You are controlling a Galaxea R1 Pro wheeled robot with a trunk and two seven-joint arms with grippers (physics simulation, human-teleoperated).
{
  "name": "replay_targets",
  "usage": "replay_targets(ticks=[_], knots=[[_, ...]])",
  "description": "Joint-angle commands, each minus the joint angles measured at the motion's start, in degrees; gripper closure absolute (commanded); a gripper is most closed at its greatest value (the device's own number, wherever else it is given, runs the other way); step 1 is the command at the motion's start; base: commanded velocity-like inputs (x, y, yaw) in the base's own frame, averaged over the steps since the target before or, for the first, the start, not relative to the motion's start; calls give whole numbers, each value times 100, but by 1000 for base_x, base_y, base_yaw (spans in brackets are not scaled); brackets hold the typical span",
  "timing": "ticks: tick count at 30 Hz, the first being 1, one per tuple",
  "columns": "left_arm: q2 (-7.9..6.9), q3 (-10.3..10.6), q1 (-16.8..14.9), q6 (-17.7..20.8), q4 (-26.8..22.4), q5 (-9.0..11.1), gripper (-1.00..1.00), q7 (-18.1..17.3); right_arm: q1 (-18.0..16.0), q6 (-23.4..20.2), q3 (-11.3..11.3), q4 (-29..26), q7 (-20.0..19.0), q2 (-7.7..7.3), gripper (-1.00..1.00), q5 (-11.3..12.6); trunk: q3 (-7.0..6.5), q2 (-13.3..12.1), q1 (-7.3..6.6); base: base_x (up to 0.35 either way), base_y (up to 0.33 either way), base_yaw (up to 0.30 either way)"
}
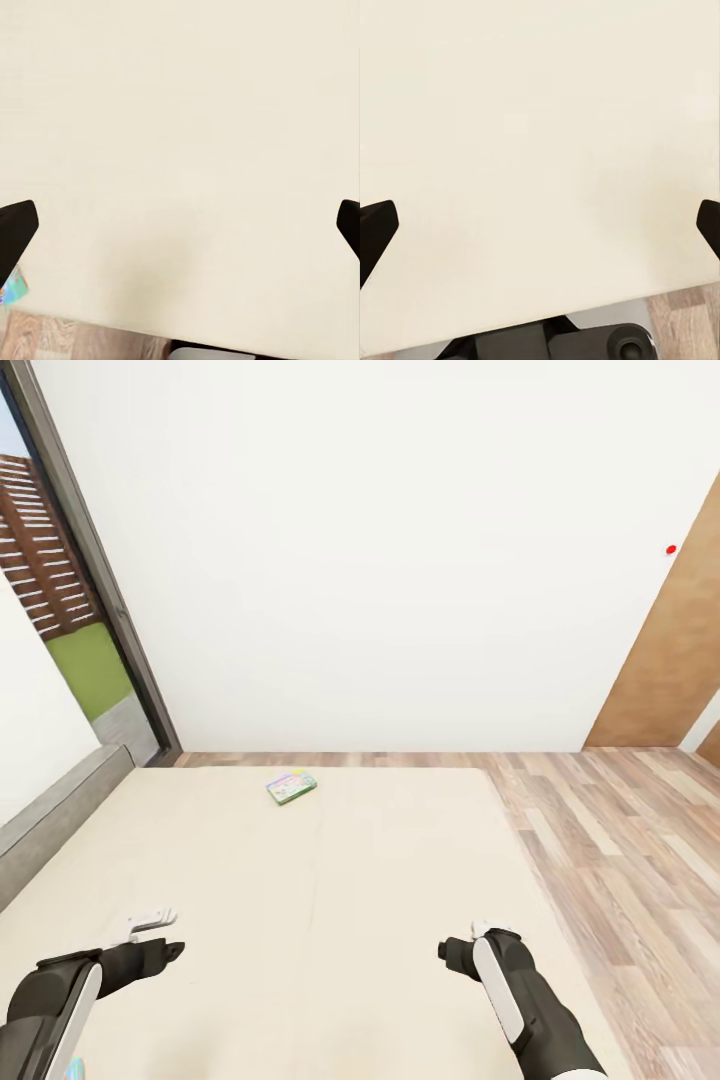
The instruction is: Put all the toys in the child's room - the three board games (two on the bed and one on the table), the two jigsaw puzzles on the table, and the tennis ball on the table - inside the toy box on the table in the child's room.
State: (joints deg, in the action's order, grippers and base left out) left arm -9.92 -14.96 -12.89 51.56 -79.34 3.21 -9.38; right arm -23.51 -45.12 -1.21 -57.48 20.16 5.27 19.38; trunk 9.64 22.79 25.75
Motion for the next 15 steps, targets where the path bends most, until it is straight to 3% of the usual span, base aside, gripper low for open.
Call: replay_targets(ticks=[1, 15], knots=[[-1, -6, -5, 30, -2, 31, -100, -2, -4, -14, -11, -9, 49, 4, -100, 62, 12, 12, 4, 0, 262, 0], [-1, -5, -4, 30, -2, 31, -100, -3, -3, -6, -11, -9, 49, 1, -100, 66, 12, 12, 4, 0, 269, 0]])
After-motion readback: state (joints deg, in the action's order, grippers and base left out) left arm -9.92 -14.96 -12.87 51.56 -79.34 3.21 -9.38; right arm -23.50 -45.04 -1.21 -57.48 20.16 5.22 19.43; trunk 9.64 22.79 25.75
